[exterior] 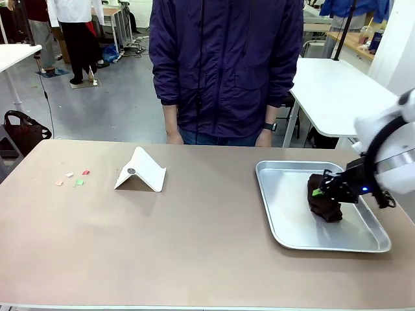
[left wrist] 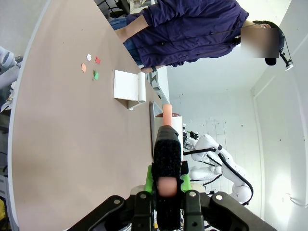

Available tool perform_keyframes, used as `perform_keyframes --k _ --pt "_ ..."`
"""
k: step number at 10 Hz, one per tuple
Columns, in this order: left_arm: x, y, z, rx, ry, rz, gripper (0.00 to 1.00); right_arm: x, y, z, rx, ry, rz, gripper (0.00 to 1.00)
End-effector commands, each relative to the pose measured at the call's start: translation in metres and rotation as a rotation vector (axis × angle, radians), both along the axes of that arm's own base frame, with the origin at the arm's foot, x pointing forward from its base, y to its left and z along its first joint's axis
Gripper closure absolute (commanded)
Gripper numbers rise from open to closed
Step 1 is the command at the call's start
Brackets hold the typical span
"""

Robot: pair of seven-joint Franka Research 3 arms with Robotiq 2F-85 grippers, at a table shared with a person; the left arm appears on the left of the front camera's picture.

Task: Clean the surface of the table.
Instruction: If a person points to the right, clean the right side of the table with your right hand, and if they point to the left, clean the left side with your left hand.

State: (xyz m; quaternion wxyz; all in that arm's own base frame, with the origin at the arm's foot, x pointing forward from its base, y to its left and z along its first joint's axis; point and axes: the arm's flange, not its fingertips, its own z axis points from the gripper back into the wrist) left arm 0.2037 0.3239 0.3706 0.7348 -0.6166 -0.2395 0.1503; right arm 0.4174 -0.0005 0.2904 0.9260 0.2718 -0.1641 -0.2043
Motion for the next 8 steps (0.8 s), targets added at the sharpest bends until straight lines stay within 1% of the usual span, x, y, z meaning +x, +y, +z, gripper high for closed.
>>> perform_keyframes --k 1,2,4,6,8 --pt "-0.003 -0.002 0.003 0.007 -0.003 -0.010 1.00 -0.024 -0.042 0.032 0.263 0.028 -0.052 0.91" --pt "-0.003 -0.002 0.003 0.007 -0.003 -0.010 1.00 -0.027 -0.058 0.045 0.427 0.034 -0.066 0.91" --pt "-0.003 -0.002 0.003 0.007 -0.003 -0.010 1.00 -0.035 -0.082 0.061 0.683 0.071 -0.056 0.91" --pt "-0.003 -0.002 0.003 0.007 -0.003 -0.010 1.00 -0.046 -0.103 0.073 0.888 0.099 0.022 0.91" --pt "-0.003 -0.002 0.003 0.007 -0.003 -0.010 1.00 -0.064 -0.124 0.087 1.045 0.110 0.125 0.91"
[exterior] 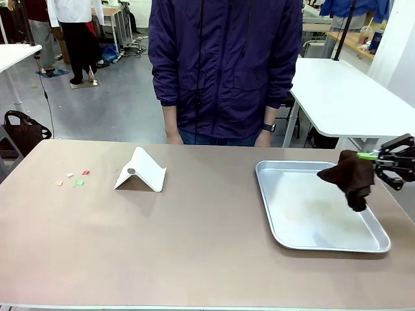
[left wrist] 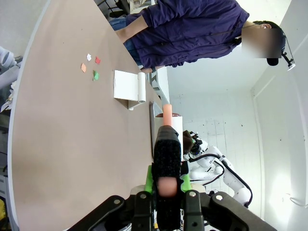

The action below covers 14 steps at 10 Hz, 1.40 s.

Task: Clean the surface of the table.
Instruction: If a person points to the right, clean the right side of the table with your right hand, and if they point to the left, clean the left side with your left hand, then clean the area not pointed to by the person.

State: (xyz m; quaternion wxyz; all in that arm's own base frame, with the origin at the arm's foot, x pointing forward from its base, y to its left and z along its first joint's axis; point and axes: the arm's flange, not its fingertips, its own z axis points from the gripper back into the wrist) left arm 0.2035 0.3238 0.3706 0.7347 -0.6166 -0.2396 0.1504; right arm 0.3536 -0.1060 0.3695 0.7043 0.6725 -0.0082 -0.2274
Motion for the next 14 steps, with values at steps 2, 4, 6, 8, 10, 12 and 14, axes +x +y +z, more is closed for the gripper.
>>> perform_keyframes --k 2,4,6,8,10,12,14 --pt "-0.003 -0.002 0.003 0.007 -0.002 -0.011 1.00 -0.028 -0.041 0.024 0.139 -0.033 0.050 0.91" --pt "-0.003 -0.002 0.003 0.007 -0.002 -0.011 1.00 -0.047 -0.049 0.031 0.102 -0.063 0.046 0.91" --pt "-0.003 -0.002 0.003 0.007 -0.002 -0.011 1.00 -0.034 -0.036 0.021 0.136 -0.049 0.050 0.91" --pt "-0.003 -0.002 0.003 0.007 -0.002 -0.011 1.00 -0.034 -0.036 0.021 0.136 -0.049 0.050 0.91" --pt "-0.003 -0.002 0.003 0.007 -0.002 -0.011 1.00 -0.034 -0.036 0.021 0.136 -0.049 0.050 0.91" --pt "-0.003 -0.002 0.003 0.007 -0.002 -0.011 1.00 -0.034 -0.036 0.021 0.136 -0.049 0.050 0.91" --pt "-0.003 -0.002 0.003 0.007 -0.002 -0.011 1.00 -0.034 -0.036 0.021 0.136 -0.049 0.050 0.91"
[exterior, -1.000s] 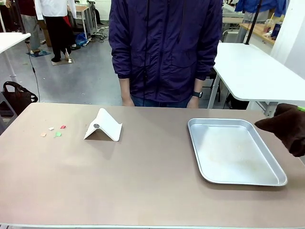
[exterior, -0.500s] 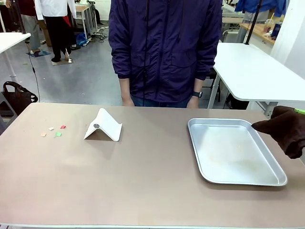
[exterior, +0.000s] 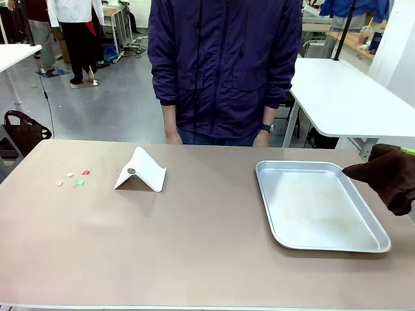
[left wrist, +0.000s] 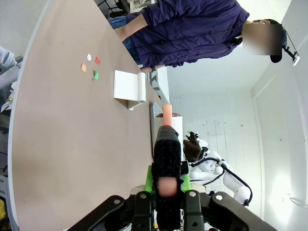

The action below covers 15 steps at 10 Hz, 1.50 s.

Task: Clean the surface of the table.
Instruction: Clean the area not pointed to by the person.

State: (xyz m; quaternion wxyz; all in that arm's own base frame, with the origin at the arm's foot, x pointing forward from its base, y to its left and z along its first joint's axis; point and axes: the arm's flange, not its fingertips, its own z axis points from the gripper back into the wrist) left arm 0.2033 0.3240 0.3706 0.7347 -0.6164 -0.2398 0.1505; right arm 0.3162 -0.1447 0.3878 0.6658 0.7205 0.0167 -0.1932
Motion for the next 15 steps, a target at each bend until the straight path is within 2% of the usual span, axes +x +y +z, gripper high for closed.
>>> perform_keyframes --k 1,5,6,7,8,9,11,12,13,15 --pt "-0.002 -0.002 0.003 0.006 -0.002 -0.011 1.00 0.003 0.002 0.003 0.006 -0.014 -0.016 0.91" --pt "-0.002 -0.002 0.003 0.006 -0.002 -0.011 1.00 0.003 0.002 0.003 0.006 -0.014 -0.016 0.91" --pt "0.000 0.000 0.000 0.000 0.000 0.000 0.78 0.003 0.002 0.003 0.006 -0.014 -0.016 0.91" --pt "0.001 -0.018 0.007 0.156 0.017 0.024 0.78 0.003 0.002 0.003 0.006 -0.014 -0.016 0.91" --pt "0.006 -0.030 0.014 0.226 0.059 -0.010 0.78 0.003 0.002 0.003 0.006 -0.014 -0.016 0.91" --pt "0.017 -0.038 0.019 0.318 0.073 0.032 0.78 0.003 0.002 0.003 0.006 -0.014 -0.016 0.91" --pt "0.042 -0.053 0.023 0.392 0.111 0.046 0.78 0.003 0.002 0.003 0.006 -0.014 -0.016 0.91" --pt "0.053 -0.059 0.024 0.420 0.122 0.083 0.78 0.003 0.002 0.003 0.006 -0.014 -0.016 0.91" --pt "0.068 -0.066 0.023 0.459 0.154 0.166 0.78 0.003 0.002 0.003 0.006 -0.014 -0.016 0.91" --pt "0.092 -0.083 0.028 0.496 0.139 0.244 0.78 0.003 0.002 0.003 0.006 -0.014 -0.016 0.91"
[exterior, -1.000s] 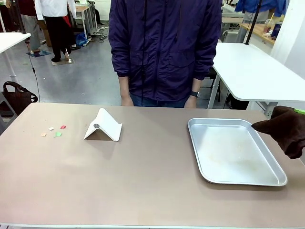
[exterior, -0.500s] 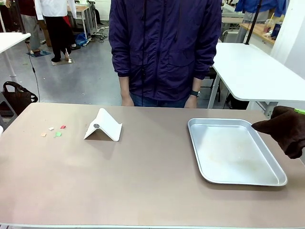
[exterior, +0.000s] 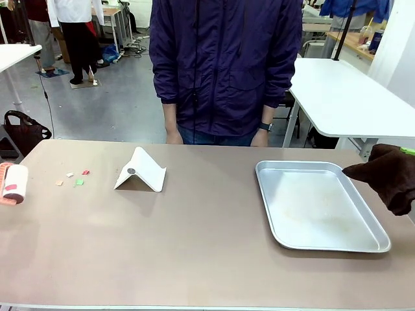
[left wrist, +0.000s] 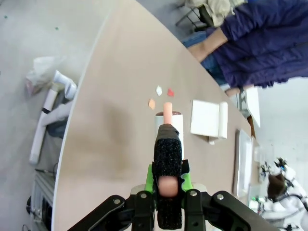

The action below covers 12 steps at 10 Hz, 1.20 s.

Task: Clean the surface of the table.
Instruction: Clean the area not pointed to by the person.

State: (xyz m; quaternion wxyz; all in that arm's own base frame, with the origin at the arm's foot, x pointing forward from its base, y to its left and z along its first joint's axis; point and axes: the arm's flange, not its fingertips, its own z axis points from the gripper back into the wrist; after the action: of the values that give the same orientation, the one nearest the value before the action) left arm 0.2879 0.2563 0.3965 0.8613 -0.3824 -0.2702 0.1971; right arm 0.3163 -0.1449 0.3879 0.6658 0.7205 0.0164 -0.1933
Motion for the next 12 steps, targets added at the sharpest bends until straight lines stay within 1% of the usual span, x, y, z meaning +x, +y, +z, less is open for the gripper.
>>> perform_keyframes --k 1,4,5,7,9,12 --pt "0.020 -0.023 0.000 0.020 -0.003 0.069 0.78 0.003 0.002 0.003 0.006 -0.014 -0.016 0.91" --pt "0.047 -0.044 -0.007 0.048 0.013 0.092 0.78 0.003 0.002 0.003 0.006 -0.014 -0.016 0.91" --pt "0.054 -0.048 -0.011 0.058 0.030 0.106 0.78 0.003 0.002 0.003 0.006 -0.014 -0.016 0.91" --pt "0.064 -0.051 -0.018 0.081 0.034 0.139 0.78 0.003 0.002 0.003 0.006 -0.014 -0.016 0.91" --pt "0.075 -0.052 -0.028 0.066 0.070 0.130 0.78 0.003 0.002 0.003 0.006 -0.014 -0.016 0.91" --pt "0.091 -0.040 -0.047 0.029 0.147 0.119 0.78 0.003 0.002 0.003 0.006 -0.014 -0.016 0.91"
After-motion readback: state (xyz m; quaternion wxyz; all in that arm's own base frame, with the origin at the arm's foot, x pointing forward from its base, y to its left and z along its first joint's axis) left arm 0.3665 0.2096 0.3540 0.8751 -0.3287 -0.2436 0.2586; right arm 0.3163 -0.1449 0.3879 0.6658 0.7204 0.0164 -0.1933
